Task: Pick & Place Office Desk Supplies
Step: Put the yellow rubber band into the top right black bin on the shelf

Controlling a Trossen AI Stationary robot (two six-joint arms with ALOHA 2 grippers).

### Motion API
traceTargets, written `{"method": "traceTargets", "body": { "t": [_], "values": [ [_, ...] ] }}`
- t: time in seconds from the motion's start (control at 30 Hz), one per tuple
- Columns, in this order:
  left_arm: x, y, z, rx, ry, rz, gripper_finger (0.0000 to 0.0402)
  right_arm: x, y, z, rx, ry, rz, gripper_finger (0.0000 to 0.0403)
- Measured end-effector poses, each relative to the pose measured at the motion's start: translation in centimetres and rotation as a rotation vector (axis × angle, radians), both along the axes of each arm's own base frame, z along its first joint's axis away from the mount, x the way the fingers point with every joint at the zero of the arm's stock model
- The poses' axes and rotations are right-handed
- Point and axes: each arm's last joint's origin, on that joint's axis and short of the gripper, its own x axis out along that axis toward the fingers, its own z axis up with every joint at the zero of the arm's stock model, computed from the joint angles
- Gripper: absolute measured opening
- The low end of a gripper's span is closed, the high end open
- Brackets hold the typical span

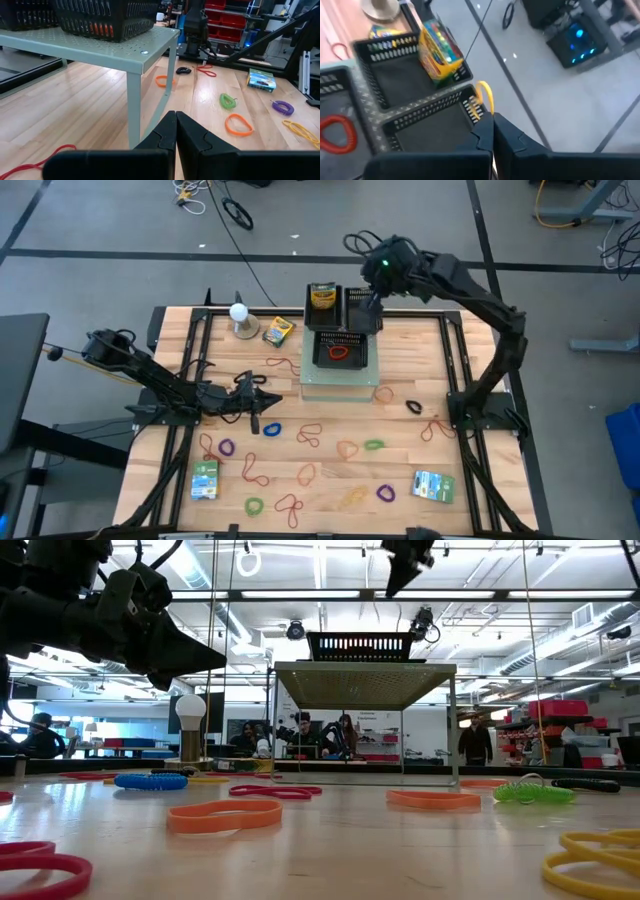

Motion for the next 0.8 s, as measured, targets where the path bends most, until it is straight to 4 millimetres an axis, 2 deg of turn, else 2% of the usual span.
{"method": "traceTargets", "body": {
  "t": [0.17,0.37,0.53,0.8],
  "values": [
    [0.0,0.0,0.0,0.001,0.000,0.000,0.0009,1.6,-2.7,-2.7,0.079,0.053,-0.016,0.0002],
    [0.0,0.0,0.0,-0.001,0.000,0.000,0.0009,3.2,-4.4,-5.5,0.151,0.098,-0.045,0.0002],
    [0.0,0.0,0.0,0.000,0.000,0.000,0.0009,3.7,-4.9,-6.8,0.189,0.137,-0.058,0.0002],
    [0.0,0.0,0.0,-0.001,0.000,0.000,0.0009,3.0,-4.6,-7.3,0.253,0.194,-0.121,0.0005]
  ]
}}
